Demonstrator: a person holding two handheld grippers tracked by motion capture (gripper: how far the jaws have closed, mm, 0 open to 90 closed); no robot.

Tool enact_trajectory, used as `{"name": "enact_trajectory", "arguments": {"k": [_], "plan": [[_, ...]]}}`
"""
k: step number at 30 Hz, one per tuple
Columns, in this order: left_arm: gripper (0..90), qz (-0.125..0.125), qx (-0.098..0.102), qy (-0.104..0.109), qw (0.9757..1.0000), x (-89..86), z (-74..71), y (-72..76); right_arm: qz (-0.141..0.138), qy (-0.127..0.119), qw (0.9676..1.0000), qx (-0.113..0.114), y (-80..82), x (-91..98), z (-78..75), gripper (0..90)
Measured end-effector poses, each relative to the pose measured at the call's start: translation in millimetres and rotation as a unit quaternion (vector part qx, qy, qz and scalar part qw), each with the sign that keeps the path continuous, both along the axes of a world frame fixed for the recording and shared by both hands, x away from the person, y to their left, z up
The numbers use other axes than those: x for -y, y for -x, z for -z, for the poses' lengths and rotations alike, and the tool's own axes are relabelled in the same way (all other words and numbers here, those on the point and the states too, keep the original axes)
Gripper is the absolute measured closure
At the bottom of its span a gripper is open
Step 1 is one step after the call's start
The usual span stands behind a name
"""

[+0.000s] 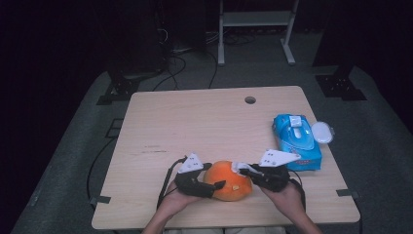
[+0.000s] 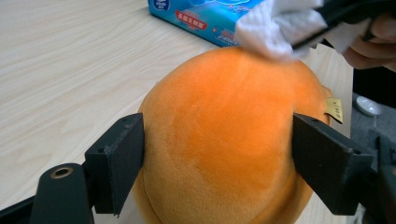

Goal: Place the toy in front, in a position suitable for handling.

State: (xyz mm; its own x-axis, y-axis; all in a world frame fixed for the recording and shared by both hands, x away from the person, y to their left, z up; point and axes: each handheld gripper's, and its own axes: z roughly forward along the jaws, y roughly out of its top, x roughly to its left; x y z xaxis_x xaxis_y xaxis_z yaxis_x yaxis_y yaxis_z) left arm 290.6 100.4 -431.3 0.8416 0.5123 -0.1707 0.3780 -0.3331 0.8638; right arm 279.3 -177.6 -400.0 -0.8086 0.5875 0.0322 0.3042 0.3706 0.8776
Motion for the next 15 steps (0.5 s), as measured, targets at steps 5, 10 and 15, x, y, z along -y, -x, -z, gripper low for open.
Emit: {"name": "enact_trajectory", "arguments": {"k": [5, 10, 15], "plan": [[8.9, 0.006, 0.020, 0.009, 0.9997, 7.0, -8.7, 1.6, -0.032, -0.025, 0.9991, -0.006, 3.7, -7.4, 1.7, 82.1], [30.3, 0.014, 0.046, -0.038, 0.9981, 7.3, -5.9, 7.6, -0.048, -0.019, 0.9987, -0.004, 3.1, -19.6, 2.6, 82.1], [40.0, -0.014, 0.036, -0.045, 0.9982, -2.3, -3.0, 2.0, -0.014, -0.024, 0.9994, -0.018, -3.0, -4.2, 7.3, 82.1]]}}
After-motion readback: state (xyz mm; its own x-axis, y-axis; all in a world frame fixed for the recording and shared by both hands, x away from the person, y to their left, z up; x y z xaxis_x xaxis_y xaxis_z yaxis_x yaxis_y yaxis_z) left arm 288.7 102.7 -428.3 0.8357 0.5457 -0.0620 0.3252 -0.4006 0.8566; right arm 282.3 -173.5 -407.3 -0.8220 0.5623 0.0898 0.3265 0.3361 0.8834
